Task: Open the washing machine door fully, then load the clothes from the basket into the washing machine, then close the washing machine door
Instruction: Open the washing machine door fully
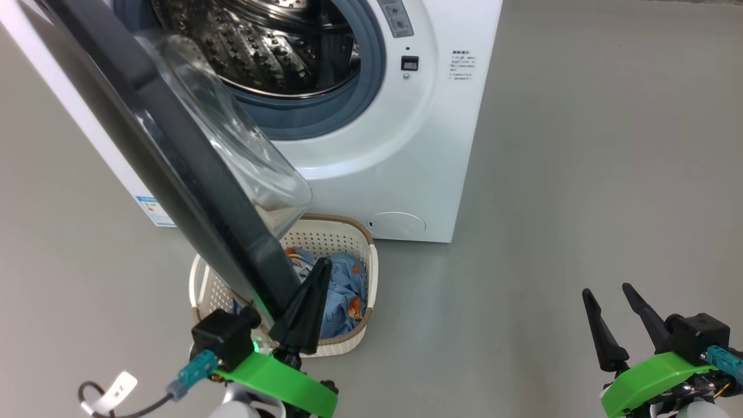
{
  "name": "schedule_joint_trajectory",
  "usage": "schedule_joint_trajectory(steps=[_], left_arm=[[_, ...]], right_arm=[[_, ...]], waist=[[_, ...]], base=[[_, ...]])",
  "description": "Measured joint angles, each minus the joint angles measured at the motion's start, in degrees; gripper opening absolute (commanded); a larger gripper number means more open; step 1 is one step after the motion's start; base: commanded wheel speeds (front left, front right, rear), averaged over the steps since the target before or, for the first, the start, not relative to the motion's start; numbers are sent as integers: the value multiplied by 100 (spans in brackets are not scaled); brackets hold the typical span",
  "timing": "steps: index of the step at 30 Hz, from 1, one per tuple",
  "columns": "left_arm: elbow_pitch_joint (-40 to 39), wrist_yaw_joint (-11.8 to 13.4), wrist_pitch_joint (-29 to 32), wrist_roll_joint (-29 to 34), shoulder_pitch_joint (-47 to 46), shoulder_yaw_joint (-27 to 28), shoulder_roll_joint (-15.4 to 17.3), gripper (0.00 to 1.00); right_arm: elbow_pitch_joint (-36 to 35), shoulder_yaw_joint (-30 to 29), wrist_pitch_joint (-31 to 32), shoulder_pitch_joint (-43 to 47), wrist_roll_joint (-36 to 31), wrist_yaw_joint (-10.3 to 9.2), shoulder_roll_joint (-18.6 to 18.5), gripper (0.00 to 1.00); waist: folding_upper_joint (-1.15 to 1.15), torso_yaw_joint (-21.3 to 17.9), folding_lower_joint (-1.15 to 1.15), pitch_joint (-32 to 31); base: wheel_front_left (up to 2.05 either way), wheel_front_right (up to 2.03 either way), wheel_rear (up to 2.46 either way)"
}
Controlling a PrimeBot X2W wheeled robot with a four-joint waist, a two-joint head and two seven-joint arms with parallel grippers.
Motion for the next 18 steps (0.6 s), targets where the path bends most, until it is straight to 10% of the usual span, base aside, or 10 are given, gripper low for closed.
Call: schedule_joint_trajectory(steps=[18], left_arm=[[-247, -22, 1, 266, 665, 521, 19, 0]], right_arm=[[-45, 43, 0, 20, 0, 0, 0, 100]], waist=[[0, 394, 0, -37]], base=[[0, 0, 0]])
